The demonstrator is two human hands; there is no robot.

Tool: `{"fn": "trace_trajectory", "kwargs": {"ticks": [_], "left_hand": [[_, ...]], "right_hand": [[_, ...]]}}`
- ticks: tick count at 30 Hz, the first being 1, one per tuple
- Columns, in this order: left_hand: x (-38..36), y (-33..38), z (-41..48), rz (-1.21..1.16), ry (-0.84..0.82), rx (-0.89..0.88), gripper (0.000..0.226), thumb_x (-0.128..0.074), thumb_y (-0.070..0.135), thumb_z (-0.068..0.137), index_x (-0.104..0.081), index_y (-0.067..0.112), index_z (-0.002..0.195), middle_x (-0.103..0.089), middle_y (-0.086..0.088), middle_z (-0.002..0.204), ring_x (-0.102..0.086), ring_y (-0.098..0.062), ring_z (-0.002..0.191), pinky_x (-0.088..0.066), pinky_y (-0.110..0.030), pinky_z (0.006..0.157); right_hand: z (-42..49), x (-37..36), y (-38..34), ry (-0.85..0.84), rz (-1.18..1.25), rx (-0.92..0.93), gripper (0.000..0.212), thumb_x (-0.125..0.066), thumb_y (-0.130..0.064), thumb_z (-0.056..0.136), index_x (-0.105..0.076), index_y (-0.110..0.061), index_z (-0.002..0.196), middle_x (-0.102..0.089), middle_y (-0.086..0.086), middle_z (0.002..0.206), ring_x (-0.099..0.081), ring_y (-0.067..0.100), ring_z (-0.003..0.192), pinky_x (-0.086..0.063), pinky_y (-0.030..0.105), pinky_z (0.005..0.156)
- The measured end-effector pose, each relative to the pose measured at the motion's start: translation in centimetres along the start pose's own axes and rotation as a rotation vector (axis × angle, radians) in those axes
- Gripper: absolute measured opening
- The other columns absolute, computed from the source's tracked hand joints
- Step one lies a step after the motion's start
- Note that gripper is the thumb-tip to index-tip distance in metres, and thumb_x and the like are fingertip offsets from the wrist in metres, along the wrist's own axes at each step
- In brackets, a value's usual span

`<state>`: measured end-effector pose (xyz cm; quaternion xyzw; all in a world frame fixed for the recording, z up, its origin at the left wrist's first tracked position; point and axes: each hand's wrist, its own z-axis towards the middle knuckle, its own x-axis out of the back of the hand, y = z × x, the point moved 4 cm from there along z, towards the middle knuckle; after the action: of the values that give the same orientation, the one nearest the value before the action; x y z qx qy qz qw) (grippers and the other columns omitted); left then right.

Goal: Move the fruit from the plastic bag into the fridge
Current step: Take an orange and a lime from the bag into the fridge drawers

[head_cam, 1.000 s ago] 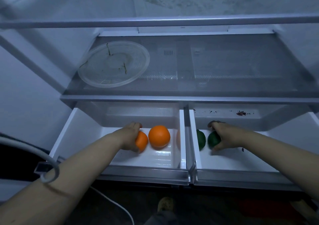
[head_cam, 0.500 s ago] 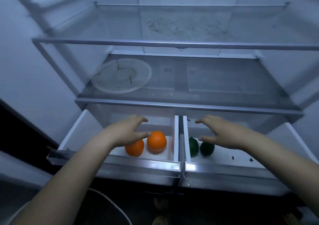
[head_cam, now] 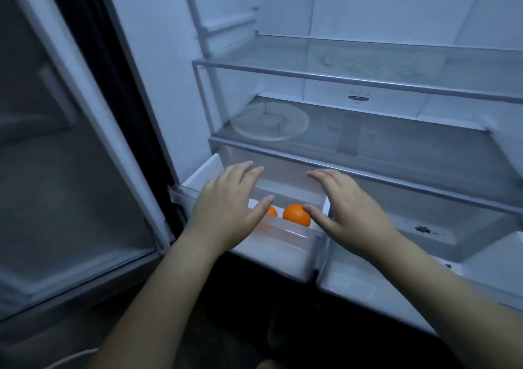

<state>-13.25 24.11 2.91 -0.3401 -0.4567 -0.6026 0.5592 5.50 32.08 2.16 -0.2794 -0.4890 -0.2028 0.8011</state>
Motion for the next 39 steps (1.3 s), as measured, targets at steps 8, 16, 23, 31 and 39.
{"fn": "trace_trajectory", "kwargs": {"ticks": [8, 16, 23, 31, 39], "left_hand": [[4.5, -5.3, -9.3, 0.155, 0.004, 0.234, 0.065, -0.025, 0.059, 0.087, -0.043, 0.022, 0.137, -0.039, -0.001, 0.146, -0.033, -0.019, 0.134, -0.035, -0.04, 0.103], [9.4, -11.1, -18.7, 0.21, 0.018, 0.481, 0.062, -0.028, 0.057, 0.093, -0.023, 0.029, 0.147, -0.018, 0.005, 0.156, -0.018, -0.015, 0.141, -0.026, -0.036, 0.108], [13.8, -16.7, -27.9, 0.297, 0.062, 0.699, 0.061, -0.03, 0.059, 0.093, -0.024, 0.029, 0.146, -0.022, 0.004, 0.154, -0.021, -0.015, 0.141, -0.025, -0.037, 0.11], [19.3, -24.8, -40.4, 0.36, 0.112, 0.931, 0.067, -0.026, 0.06, 0.086, -0.036, 0.024, 0.141, -0.035, 0.0, 0.149, -0.032, -0.019, 0.137, -0.035, -0.045, 0.106], [22.2, -30.7, -52.7, 0.376, 0.2, 1.174, 0.068, -0.024, 0.056, 0.084, -0.048, 0.018, 0.136, -0.045, -0.005, 0.142, -0.042, -0.024, 0.131, -0.038, -0.042, 0.101]], "right_hand": [[1.6, -3.6, -10.0, -0.061, 0.098, 0.214, 0.053, -0.056, -0.038, 0.09, -0.044, -0.012, 0.134, -0.048, 0.004, 0.134, -0.044, 0.023, 0.121, -0.033, 0.027, 0.098], [3.2, -6.3, -23.0, -0.149, 0.142, 0.464, 0.06, -0.057, -0.04, 0.088, -0.042, -0.012, 0.138, -0.046, 0.005, 0.14, -0.044, 0.024, 0.127, -0.037, 0.032, 0.102], [3.2, -9.8, -35.7, -0.234, 0.131, 0.697, 0.065, -0.046, -0.051, 0.09, -0.026, -0.022, 0.145, -0.033, -0.003, 0.148, -0.035, 0.016, 0.133, -0.034, 0.029, 0.106], [2.2, -14.4, -51.6, -0.344, 0.219, 0.894, 0.069, -0.046, -0.054, 0.087, -0.021, -0.029, 0.145, -0.027, -0.007, 0.15, -0.03, 0.012, 0.136, -0.03, 0.029, 0.107], [-0.7, -18.9, -65.6, -0.415, 0.282, 1.091, 0.062, -0.052, -0.043, 0.091, -0.029, -0.022, 0.145, -0.031, -0.004, 0.151, -0.028, 0.013, 0.137, -0.018, 0.018, 0.101]]}}
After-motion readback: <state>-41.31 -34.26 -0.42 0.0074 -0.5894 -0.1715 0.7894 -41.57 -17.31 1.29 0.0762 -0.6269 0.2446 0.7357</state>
